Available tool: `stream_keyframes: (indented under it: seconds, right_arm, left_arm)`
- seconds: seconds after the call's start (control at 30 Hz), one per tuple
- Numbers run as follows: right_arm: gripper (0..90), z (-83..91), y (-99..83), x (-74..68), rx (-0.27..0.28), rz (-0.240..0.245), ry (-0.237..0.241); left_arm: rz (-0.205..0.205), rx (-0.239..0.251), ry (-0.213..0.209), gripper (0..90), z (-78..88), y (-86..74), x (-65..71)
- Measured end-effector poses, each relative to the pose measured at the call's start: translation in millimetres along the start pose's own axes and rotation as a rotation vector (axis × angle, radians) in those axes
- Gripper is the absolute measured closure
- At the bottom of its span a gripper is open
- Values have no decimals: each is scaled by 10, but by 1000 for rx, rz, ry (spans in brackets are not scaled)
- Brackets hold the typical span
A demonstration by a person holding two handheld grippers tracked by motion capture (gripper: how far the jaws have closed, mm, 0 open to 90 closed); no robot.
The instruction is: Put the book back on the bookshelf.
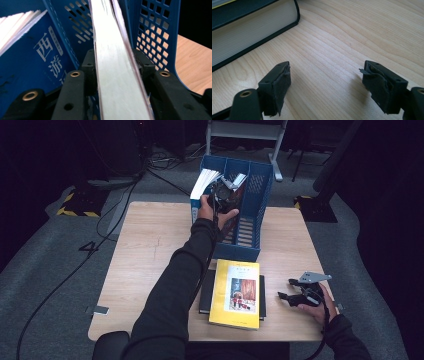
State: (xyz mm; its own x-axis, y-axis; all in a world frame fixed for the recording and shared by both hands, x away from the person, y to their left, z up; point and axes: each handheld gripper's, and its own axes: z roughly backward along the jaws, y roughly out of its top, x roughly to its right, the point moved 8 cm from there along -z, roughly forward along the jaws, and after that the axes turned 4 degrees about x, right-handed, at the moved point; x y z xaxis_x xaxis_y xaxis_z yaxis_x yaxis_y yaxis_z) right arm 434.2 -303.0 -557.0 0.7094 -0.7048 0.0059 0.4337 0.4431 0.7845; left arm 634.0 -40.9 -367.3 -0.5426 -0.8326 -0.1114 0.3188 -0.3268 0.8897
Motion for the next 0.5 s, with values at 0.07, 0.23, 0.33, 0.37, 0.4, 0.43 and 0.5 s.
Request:
stream_keyframes:
  seconds: [0.07,0.23,0.33,0.37,0.4,0.43,0.5]
  right_arm:
    - [232,0,0,0,0,-1,0]
    - [232,0,0,0,0,-1,0]
    - [231,0,0,0,1,0,0]
    - [232,0,-1,0,1,0,0]
    - [231,0,-1,0,2,0,0]
    - [231,0,0,-2,3,-3,0]
    - [232,0,0,-1,3,-3,0]
  left_arm:
    - [5,2,-14,669,-9,8,-8]
    - [20,-2,6,729,-27,22,-40]
    - [26,21,33,732,-56,22,-91]
    - [27,28,44,733,-70,28,-98]
    - [31,31,49,733,-78,33,-101]
    - [34,36,58,733,-91,42,-104]
    - [33,45,74,734,-102,61,-112]
